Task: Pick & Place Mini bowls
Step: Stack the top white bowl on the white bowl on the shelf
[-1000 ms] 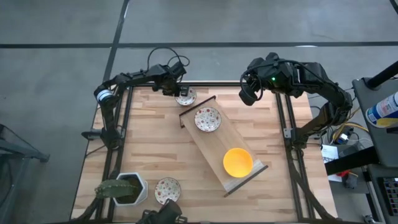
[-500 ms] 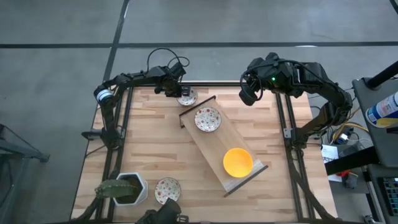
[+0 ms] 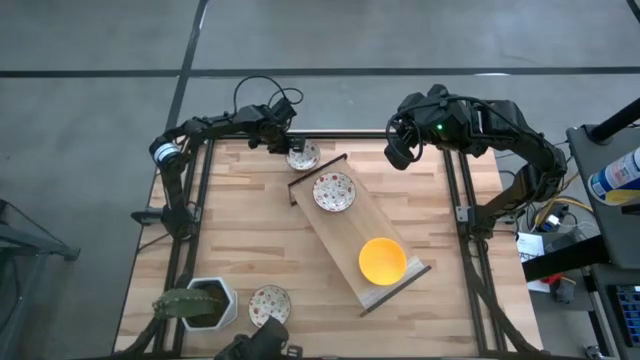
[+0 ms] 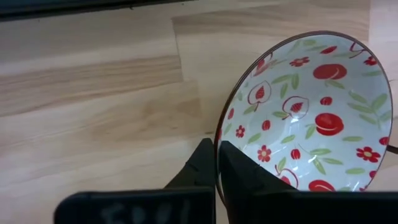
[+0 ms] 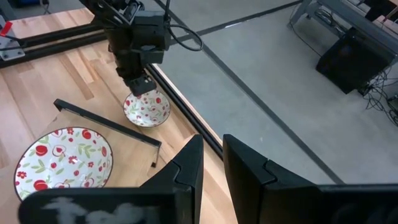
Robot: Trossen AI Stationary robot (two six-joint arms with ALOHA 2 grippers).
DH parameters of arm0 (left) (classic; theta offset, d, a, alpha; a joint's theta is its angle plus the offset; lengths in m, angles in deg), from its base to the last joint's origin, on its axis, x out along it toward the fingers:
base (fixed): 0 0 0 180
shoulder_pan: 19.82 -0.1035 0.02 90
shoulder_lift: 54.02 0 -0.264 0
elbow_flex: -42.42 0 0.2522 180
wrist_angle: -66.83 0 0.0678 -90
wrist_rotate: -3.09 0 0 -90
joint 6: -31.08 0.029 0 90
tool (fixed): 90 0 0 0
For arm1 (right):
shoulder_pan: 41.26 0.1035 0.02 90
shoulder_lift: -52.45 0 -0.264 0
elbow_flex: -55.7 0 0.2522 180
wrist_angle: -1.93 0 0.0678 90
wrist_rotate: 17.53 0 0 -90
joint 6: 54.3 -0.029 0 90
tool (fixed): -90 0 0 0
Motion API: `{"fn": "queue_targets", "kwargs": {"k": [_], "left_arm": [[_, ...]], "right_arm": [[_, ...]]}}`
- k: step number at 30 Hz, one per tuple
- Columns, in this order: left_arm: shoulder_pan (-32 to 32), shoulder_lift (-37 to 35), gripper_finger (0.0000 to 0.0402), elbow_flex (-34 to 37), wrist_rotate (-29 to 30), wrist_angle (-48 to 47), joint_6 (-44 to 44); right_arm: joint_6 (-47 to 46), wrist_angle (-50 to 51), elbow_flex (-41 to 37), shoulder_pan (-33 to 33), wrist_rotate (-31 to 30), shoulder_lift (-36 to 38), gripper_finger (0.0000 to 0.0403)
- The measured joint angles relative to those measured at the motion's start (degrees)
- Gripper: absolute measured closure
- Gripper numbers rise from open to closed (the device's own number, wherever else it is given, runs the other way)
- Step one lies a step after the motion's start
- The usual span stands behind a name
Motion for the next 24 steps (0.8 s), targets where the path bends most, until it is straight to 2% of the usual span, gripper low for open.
{"fn": "queue_targets", "kwargs": {"k": [12,24], "left_arm": [[-0.02,-0.42,0.0395,0.65,-2.03,-4.45,1.55],[-0.11,-0.09,0.0313,3.87,-1.71,-2.95,-0.19]], "right_arm": [[-1.54,0.05,0.00,0.02,0.01,0.00,0.0346],[-1.51,0.04,0.00,0.00,0.00,0.00,0.0346]]}}
